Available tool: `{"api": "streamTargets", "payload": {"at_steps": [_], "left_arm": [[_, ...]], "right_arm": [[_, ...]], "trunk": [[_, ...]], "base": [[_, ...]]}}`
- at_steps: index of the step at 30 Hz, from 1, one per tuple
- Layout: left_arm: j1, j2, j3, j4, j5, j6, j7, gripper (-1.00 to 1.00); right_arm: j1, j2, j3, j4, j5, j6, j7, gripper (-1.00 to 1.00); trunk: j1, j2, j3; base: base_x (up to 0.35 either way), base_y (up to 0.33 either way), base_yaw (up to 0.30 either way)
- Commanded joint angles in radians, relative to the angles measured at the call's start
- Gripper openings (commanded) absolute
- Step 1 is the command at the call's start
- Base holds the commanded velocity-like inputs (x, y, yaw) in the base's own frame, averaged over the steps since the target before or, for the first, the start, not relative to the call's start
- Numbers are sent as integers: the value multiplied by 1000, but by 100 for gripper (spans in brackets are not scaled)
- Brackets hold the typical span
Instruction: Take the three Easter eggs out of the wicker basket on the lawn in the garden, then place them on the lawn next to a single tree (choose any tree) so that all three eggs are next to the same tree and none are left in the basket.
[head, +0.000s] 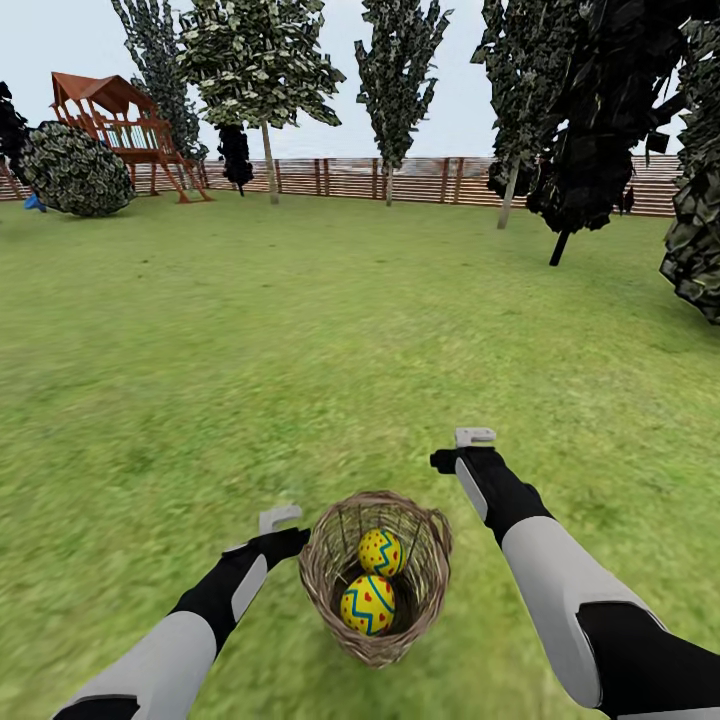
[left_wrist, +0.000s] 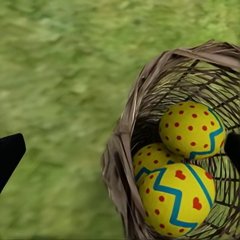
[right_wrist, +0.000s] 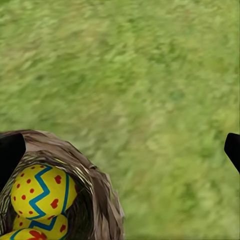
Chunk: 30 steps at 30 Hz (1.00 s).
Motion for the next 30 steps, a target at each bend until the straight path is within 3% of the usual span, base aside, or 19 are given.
{"api": "streamTargets", "payload": {"at_steps": [1, 24, 30], "left_arm": [[0, 0, 6, -2, 7, 7, -1, 100], [0, -1, 6, -2, 9, 7, -1, 100], [0, -2, 6, -2, 31, 7, -1, 100]], "right_arm": [[0, 0, 0, -1, -1, 5, -4, 100], [0, 1, 0, -3, -1, 5, 0, 100], [0, 1, 0, -3, -1, 6, 1, 100]], "trunk": [[4, -8, -4], [92, -169, -76], [115, -211, -95]], "base": [[0, 0, 0], [0, 0, 0], [0, 0, 0]]}}
